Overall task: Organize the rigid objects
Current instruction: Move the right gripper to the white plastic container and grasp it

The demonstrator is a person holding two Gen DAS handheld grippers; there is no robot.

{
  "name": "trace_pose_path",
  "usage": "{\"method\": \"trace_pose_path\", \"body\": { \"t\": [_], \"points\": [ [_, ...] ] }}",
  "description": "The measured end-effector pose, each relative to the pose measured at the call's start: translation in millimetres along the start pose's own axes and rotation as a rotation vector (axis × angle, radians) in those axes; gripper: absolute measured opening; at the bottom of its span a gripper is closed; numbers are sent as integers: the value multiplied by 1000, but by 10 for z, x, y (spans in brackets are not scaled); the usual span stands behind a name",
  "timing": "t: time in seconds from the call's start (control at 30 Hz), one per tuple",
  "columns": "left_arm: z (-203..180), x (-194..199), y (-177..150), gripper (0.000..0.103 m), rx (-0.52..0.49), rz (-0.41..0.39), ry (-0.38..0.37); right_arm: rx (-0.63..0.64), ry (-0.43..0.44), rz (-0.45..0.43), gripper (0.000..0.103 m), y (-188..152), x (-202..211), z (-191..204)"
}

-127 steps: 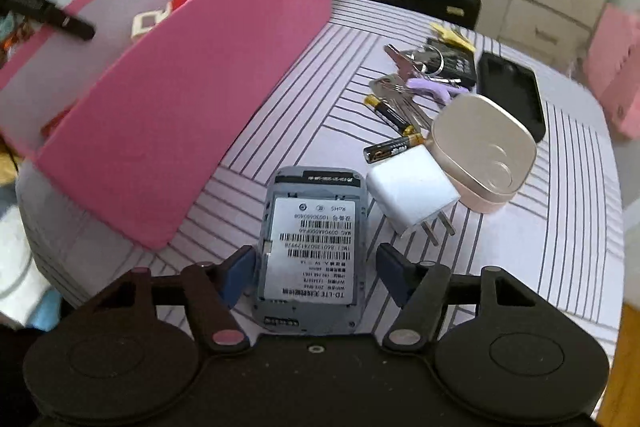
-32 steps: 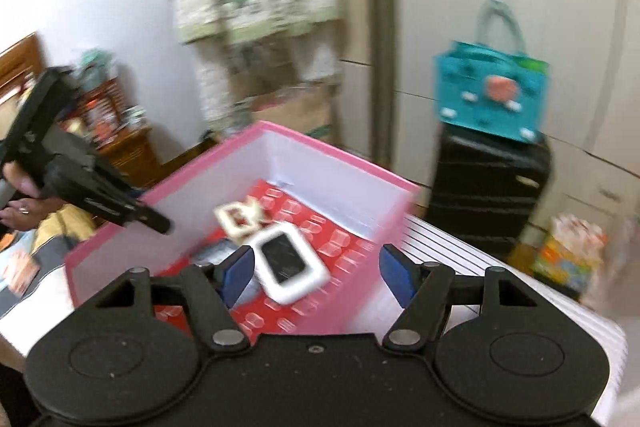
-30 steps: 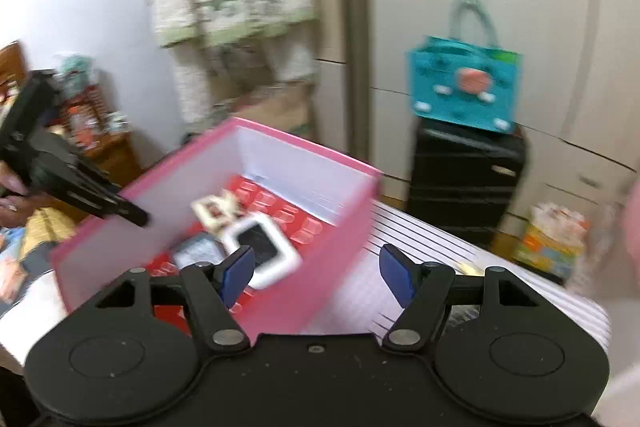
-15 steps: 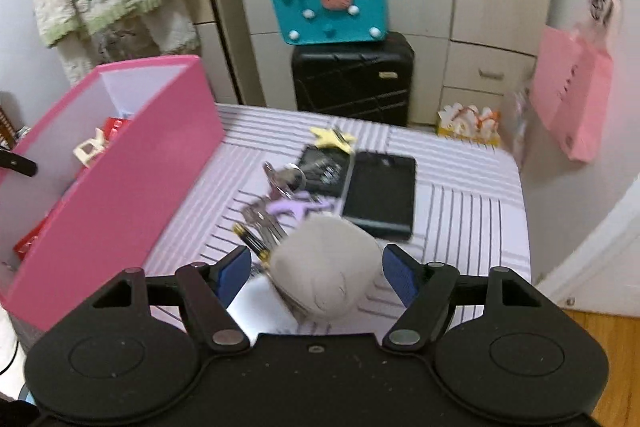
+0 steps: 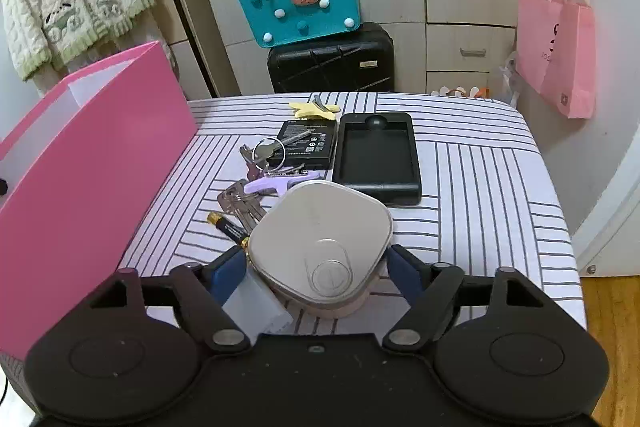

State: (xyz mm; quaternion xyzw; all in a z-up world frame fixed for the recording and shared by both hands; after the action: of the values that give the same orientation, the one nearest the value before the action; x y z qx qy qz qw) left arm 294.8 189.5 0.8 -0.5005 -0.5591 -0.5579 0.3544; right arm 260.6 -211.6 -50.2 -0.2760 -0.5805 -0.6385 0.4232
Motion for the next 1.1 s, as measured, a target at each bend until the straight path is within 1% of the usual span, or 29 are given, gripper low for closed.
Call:
{"method": "trace_pose_path", "body": {
  "t": [0.07,0.2,0.33,0.43,0.53,0.57,0.63,0.73,0.77,0.83,0.9,1.0,1.1],
  "points": [
    [3,2,-3,12,-2,1,1,-9,4,-11,87,2,-25,-2],
    [-2,0,0,12,1,0,-1,-39,9,-18,90,18,-76,-9],
    [-3,0,2,12,1,0,0,-51,-21,-12,92,38,-162,15],
    [-3,0,0,12,1,0,1,-41,-60,-7,86,52,-176,22],
    [-3,-1,0,12,1,0,0,2,-80,7,85,37,-147,51],
    [-1,0,-5,12,1,0,0,17,-84,24,85,29,-147,53],
    [-3,1,3,12,1,-1,0,30,-93,40,86,16,-139,48],
    [-12,2,5,12,4,0,-3,32,-91,37,86,5,-160,38],
    [-17,3,7,12,4,0,-3,28,-90,29,87,0,-177,37],
    [-15,4,8,12,3,-1,-1,41,-115,-5,87,-11,-202,56],
    [-25,1,13,12,2,-1,1,55,-141,-41,85,-33,-204,98],
    [-33,2,15,12,4,1,-2,57,-153,-42,85,-43,-169,106],
    [-40,7,18,12,2,-2,-1,52,-149,-70,85,-12,-48,73]
  ]
}}
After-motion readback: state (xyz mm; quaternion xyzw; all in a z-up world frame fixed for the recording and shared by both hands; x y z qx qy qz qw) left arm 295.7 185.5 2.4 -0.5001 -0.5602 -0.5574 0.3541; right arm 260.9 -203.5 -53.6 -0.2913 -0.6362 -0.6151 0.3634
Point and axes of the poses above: each gripper's, at about its wrist camera, not at the fingertips, and x roughly against the way its jaws point, z to its left, y to its top, the point moved 6 cm from there along -x, roughly the way its jaws point, and after that the axes turned 11 degrees about z, right-handed, at the moved point
